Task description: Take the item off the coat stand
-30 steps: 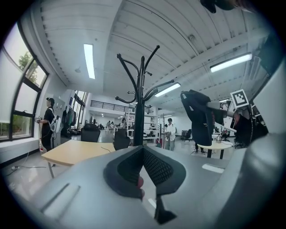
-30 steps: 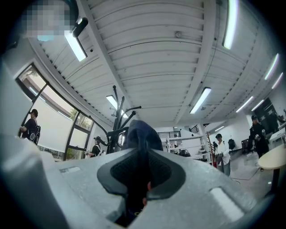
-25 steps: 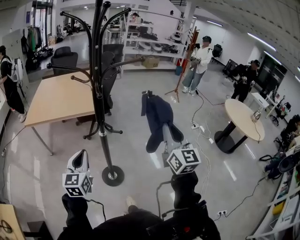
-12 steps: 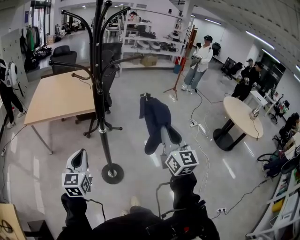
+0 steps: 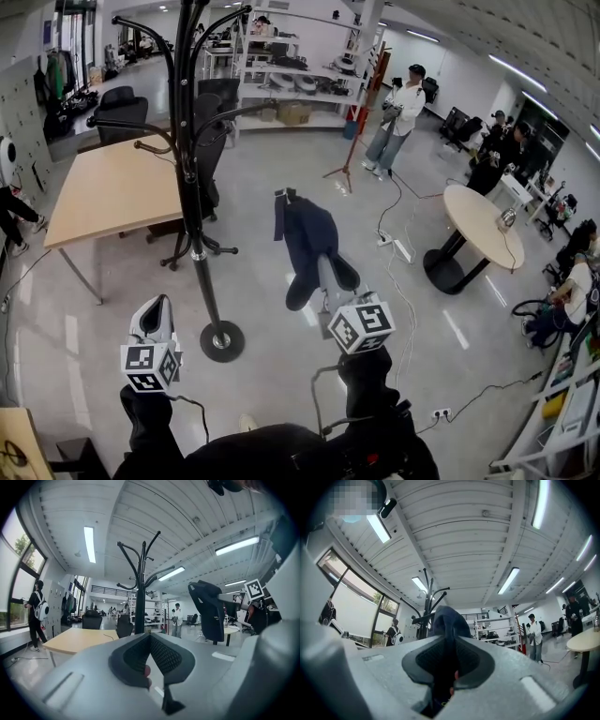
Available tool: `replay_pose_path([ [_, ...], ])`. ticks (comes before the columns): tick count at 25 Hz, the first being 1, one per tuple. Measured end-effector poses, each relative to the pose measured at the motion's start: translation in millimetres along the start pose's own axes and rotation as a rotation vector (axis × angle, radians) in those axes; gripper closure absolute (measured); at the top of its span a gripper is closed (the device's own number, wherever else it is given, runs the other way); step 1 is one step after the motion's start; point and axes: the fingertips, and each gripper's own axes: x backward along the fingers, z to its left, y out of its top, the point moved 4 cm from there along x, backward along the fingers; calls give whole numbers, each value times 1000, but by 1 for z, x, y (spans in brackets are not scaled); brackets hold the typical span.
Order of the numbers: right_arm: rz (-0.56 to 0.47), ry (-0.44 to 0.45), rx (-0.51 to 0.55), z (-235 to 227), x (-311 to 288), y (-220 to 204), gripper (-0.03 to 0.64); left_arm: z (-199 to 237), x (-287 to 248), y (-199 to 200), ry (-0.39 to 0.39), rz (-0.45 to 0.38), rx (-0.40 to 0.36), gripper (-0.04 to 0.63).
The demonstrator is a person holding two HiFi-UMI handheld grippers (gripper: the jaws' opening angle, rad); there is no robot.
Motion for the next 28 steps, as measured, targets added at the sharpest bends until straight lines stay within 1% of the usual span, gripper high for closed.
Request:
replay_pose_path([
  [7, 16, 24, -10, -6, 19, -5, 569, -20, 6, 1, 11, 1, 1, 592],
  [14, 33, 63, -29, -14, 42, -13, 569, -54, 15, 3, 17, -6, -16, 592],
  [19, 41, 99, -5, -11, 60, -20, 569, -75, 25, -2, 24, -9, -15, 592],
  [24, 56, 118, -33, -18, 77, -26, 569, -98, 34, -8, 24, 6, -18, 592],
  [28, 62, 130, -43, -18, 89, -26, 569, -111, 45, -7, 26, 2, -26, 592],
])
